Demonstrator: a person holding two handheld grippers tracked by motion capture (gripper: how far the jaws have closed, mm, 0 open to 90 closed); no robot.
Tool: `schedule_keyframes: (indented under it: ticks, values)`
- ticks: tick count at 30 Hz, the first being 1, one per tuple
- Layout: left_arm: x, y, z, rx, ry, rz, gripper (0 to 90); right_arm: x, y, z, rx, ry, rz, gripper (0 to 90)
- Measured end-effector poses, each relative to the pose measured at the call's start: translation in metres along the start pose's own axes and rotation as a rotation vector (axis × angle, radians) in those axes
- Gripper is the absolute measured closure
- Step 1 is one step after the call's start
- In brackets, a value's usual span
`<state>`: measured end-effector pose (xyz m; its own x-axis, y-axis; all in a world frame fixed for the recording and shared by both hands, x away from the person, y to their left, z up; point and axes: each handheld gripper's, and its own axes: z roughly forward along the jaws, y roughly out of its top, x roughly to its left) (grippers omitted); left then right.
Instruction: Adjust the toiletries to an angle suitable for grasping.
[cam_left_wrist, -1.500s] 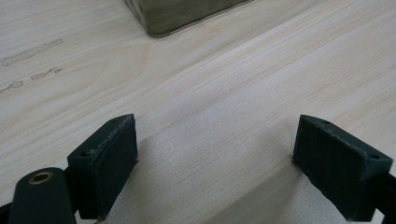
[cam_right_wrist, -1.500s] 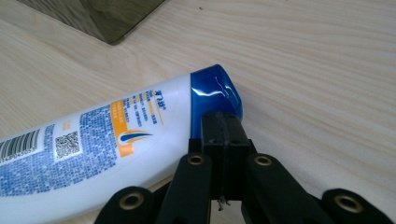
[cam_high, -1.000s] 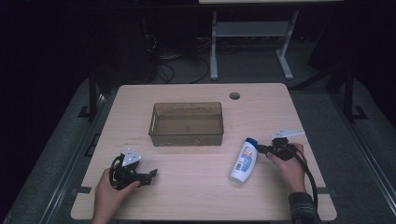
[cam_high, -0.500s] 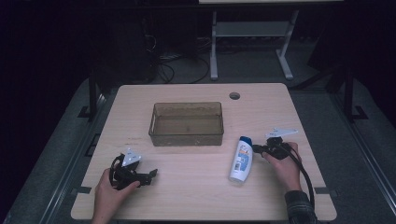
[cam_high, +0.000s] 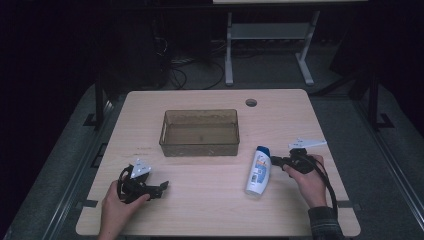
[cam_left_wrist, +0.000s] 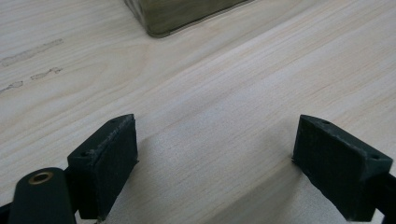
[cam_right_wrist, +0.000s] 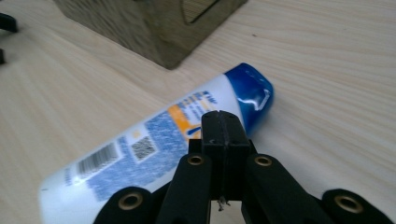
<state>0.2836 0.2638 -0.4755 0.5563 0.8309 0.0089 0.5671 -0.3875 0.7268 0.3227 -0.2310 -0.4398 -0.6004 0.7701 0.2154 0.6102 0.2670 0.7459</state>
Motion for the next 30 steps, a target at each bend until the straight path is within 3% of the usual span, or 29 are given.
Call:
schedule_keyframes:
  ticks: [8, 22, 30]
  values:
    - [0.000, 0.000, 0.000, 0.000, 0.000, 0.000, 12.6, 0.022, 0.002, 0.001, 0.004, 0.071, 0.000, 90.0]
    - [0.000, 0.000, 0.000, -0.001, 0.000, -0.001, 12.6, 0.054, 0.003, 0.006, 0.022, 0.135, -0.059, 90.0]
    - [0.000, 0.000, 0.000, 0.002, 0.000, 0.003, 12.6, 0.071, 0.001, 0.018, 0.061, 0.166, -0.087, 90.0]
